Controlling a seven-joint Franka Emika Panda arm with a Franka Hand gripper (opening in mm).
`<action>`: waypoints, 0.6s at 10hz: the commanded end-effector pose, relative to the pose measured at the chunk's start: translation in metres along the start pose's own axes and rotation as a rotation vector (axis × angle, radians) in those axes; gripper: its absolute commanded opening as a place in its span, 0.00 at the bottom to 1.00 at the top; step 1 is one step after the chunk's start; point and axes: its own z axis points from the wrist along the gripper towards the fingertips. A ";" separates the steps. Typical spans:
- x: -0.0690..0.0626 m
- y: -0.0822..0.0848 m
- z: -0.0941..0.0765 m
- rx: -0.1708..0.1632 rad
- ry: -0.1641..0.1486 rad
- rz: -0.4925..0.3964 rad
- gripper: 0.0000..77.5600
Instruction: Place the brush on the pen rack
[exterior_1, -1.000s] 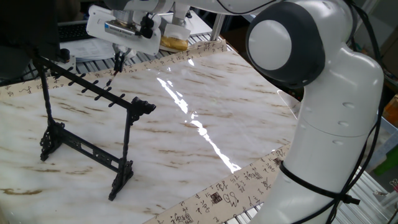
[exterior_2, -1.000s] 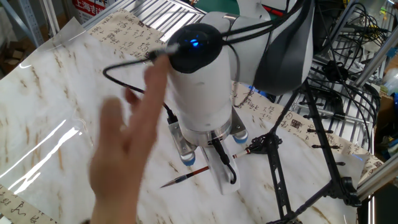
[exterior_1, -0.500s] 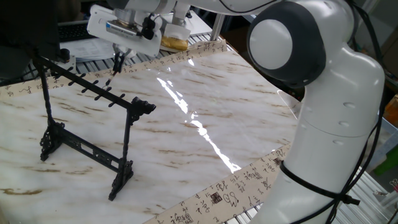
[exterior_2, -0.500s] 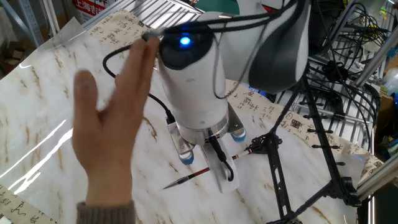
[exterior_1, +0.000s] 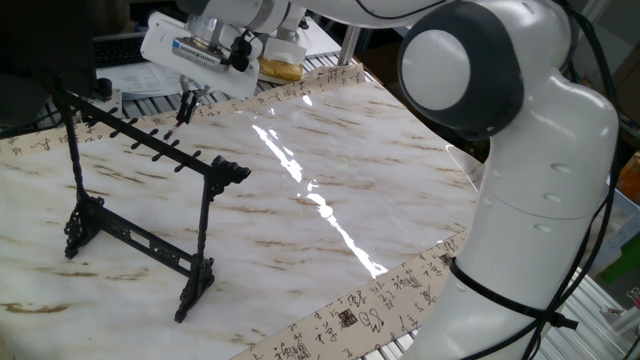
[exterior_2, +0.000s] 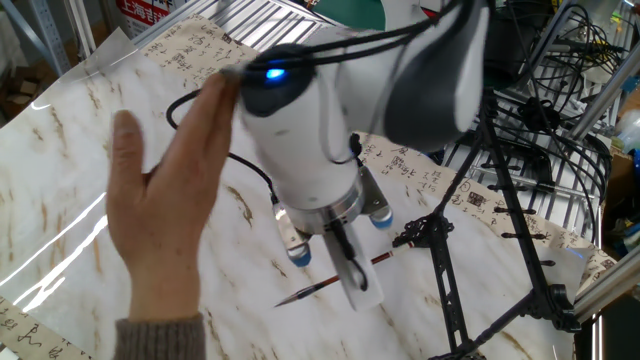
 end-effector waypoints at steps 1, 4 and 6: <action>0.002 0.001 0.004 -0.052 0.107 0.101 0.02; 0.002 -0.002 -0.006 -0.064 0.161 0.155 0.02; 0.003 -0.002 -0.007 -0.067 0.176 0.170 0.02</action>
